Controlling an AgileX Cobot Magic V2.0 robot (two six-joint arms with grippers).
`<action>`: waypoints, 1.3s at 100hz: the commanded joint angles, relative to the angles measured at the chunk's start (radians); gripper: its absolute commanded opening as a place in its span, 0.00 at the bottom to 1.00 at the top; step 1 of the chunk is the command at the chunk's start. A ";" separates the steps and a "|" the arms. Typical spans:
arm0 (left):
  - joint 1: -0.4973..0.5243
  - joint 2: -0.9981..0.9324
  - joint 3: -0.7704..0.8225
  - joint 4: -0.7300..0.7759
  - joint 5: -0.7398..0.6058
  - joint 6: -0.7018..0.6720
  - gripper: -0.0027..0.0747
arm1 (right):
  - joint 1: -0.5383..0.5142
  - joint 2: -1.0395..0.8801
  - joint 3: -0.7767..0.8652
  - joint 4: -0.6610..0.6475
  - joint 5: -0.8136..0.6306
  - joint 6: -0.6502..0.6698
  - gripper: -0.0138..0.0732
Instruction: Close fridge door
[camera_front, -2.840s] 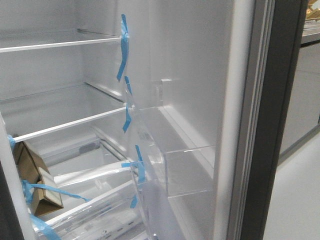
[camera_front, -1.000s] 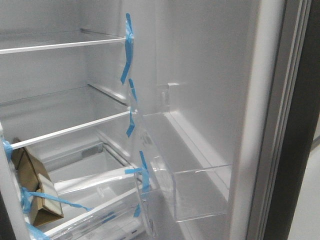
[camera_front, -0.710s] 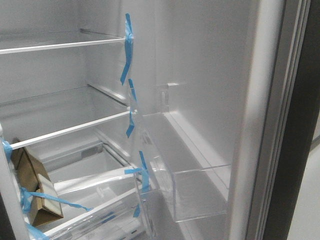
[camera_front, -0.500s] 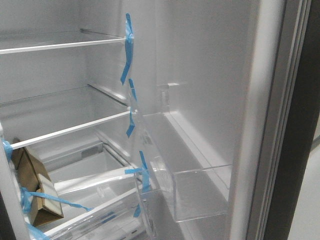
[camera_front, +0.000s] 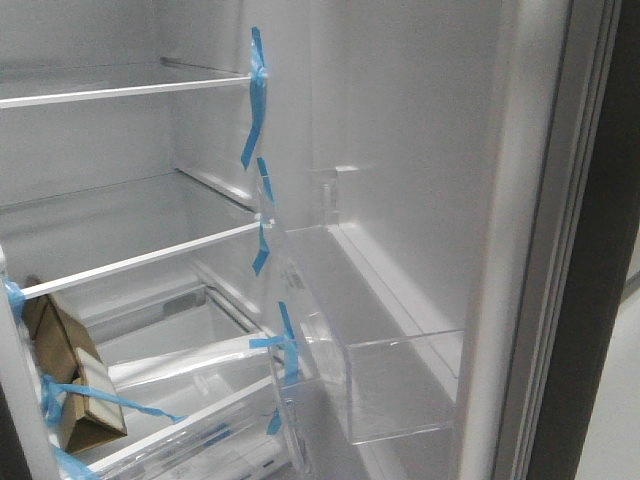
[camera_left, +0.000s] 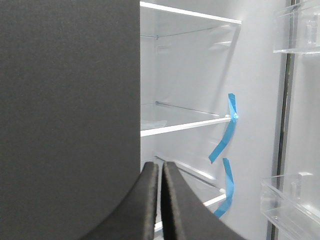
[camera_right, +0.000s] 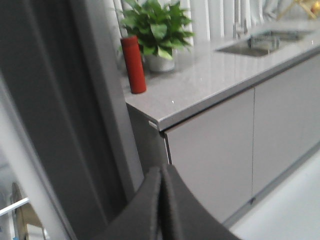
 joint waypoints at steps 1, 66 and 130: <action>-0.003 -0.010 0.035 -0.004 -0.073 -0.002 0.01 | -0.003 0.090 -0.084 -0.030 -0.060 0.045 0.11; -0.003 -0.010 0.035 -0.004 -0.073 -0.002 0.01 | -0.003 0.461 -0.170 0.027 -0.213 0.273 0.11; -0.003 -0.010 0.035 -0.004 -0.073 -0.002 0.01 | -0.250 0.716 -0.170 0.550 -0.179 -0.031 0.11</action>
